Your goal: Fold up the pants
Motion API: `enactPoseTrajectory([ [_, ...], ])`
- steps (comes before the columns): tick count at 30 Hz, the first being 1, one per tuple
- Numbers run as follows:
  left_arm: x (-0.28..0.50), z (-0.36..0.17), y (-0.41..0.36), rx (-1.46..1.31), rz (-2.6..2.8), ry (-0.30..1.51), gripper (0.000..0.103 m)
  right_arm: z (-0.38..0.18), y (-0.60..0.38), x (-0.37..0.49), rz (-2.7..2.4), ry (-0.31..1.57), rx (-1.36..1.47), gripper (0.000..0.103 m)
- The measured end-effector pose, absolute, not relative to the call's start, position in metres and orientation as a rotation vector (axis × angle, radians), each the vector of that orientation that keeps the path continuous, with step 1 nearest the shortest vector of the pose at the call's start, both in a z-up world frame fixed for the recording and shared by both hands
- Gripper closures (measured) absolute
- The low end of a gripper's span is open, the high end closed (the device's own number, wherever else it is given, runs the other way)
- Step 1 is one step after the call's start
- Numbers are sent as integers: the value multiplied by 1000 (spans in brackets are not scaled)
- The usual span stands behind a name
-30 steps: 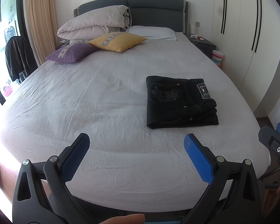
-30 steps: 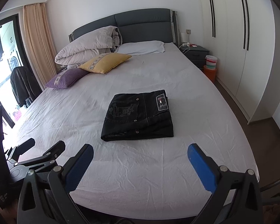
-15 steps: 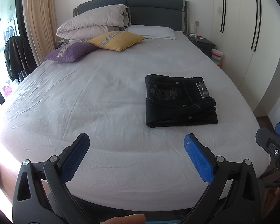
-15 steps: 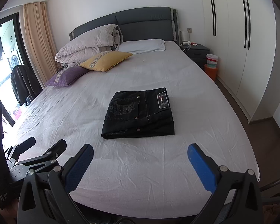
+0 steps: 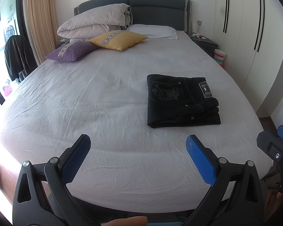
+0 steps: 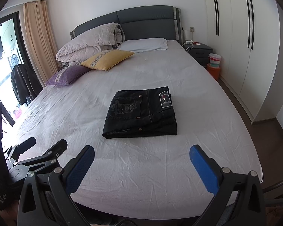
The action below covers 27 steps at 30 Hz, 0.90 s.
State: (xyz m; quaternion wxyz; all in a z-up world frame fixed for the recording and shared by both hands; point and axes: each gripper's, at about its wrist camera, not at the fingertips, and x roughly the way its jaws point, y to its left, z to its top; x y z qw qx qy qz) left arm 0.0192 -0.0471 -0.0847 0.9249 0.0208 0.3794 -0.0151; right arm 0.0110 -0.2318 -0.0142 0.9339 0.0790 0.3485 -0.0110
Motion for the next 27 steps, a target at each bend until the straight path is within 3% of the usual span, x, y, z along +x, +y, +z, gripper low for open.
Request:
enactPoseTrajectory([
  [27, 18, -89, -46, 36, -36, 790, 0, -15, -231, 9, -22, 715, 161, 0],
])
